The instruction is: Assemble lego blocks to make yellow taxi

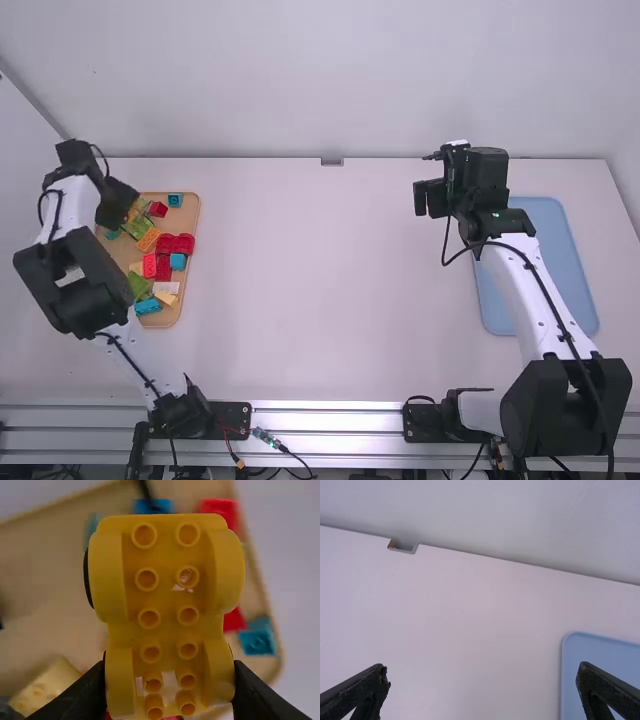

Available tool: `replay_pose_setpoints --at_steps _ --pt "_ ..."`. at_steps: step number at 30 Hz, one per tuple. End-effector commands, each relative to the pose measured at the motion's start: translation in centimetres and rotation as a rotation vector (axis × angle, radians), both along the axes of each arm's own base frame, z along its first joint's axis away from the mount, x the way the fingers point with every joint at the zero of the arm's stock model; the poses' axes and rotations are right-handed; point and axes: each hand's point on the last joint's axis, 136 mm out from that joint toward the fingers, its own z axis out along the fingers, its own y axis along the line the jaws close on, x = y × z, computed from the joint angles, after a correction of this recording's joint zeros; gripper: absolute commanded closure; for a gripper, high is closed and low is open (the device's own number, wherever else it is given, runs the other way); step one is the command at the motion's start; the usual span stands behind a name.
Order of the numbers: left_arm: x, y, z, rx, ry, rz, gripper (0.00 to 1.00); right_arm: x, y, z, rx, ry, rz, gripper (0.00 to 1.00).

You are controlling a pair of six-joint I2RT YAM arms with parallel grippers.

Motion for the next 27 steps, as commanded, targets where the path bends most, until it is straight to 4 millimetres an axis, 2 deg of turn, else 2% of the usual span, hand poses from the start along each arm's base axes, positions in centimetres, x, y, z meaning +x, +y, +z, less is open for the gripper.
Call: replay_pose_setpoints --at_steps 1,3,4,7,11,14,16,19,20,22,24,25,27 --pt "1.8 -4.9 3.0 0.104 -0.010 -0.271 0.99 0.4 0.2 0.8 0.009 -0.016 0.003 0.01" --pt "3.2 -9.8 3.5 0.165 0.007 -0.494 0.99 0.4 0.2 0.9 0.009 -0.018 0.003 0.01" --pt "3.3 -10.1 3.5 0.171 0.009 -0.512 0.99 0.4 0.2 0.9 0.009 -0.020 0.003 0.01" --pt "4.7 -17.9 3.1 0.257 0.027 -0.867 0.98 0.5 0.2 1.0 0.009 -0.027 0.002 0.01" --pt "4.9 -25.4 2.2 0.304 0.003 -1.151 0.99 0.5 0.2 1.1 0.009 -0.028 0.002 0.01" --pt "4.1 -29.2 2.0 0.347 -0.027 -1.273 0.99 0.5 0.2 1.0 0.009 -0.023 0.002 0.01" --pt "2.7 -32.0 1.7 0.379 -0.039 -1.395 0.98 0.5 0.2 1.0 0.009 -0.024 0.002 0.01" --pt "-0.2 -35.7 1.1 0.403 -0.058 -1.673 0.98 0.5 0.2 1.0 0.009 -0.025 0.002 0.01" --pt "-2.8 -38.1 0.6 0.387 -0.080 -1.875 0.98 0.5 0.2 1.0 0.009 -0.027 0.002 0.01" --pt "-5.6 -40.4 -0.1 0.349 -0.106 -2.083 0.95 0.6 0.2 1.1 0.010 -0.028 0.002 0.01" --pt "-8.1 -41.9 -0.7 0.317 -0.123 -2.254 0.93 0.5 0.2 1.0 0.010 -0.027 0.002 0.01" --pt "-10.1 -42.7 -1.3 0.297 -0.122 -2.386 0.92 0.5 0.2 1.1 0.009 -0.028 0.002 0.01" --pt "-12.1 -43.1 -2.3 0.292 -0.100 -2.502 0.92 0.6 0.2 1.1 0.009 -0.028 0.002 0.01"
